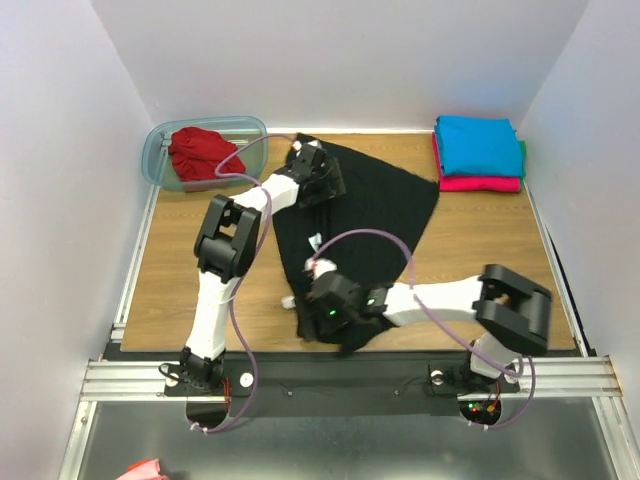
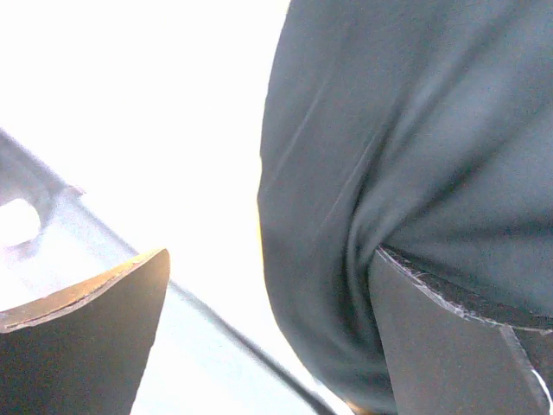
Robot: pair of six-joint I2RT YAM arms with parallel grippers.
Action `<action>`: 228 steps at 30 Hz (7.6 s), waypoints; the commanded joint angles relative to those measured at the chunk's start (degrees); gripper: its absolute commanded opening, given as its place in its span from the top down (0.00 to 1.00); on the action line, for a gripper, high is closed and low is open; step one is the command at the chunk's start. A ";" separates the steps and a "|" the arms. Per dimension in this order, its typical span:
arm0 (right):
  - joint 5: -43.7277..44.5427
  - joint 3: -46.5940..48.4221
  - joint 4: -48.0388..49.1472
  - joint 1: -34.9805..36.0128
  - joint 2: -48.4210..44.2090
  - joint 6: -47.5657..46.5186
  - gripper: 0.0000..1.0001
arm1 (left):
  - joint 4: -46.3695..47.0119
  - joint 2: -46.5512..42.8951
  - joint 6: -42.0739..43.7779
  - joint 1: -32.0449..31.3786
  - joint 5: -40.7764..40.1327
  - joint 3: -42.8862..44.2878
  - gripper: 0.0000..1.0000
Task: Fold and stack the t-shirts
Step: Flatten the tshirt out
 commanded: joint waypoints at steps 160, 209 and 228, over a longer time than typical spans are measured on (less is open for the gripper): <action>19.05 0.14 -20.10 -52.07 -37.86 0.80 1.00 | -15.30 -84.95 -8.63 15.04 -9.78 -46.87 1.00; 34.51 18.90 -14.16 -52.16 -22.78 -3.34 1.00 | 11.68 -43.36 13.17 15.13 -10.56 -18.48 1.00; 26.79 36.02 -4.38 -62.17 15.84 -8.61 1.00 | 11.25 -5.87 15.64 15.13 -5.65 7.01 1.00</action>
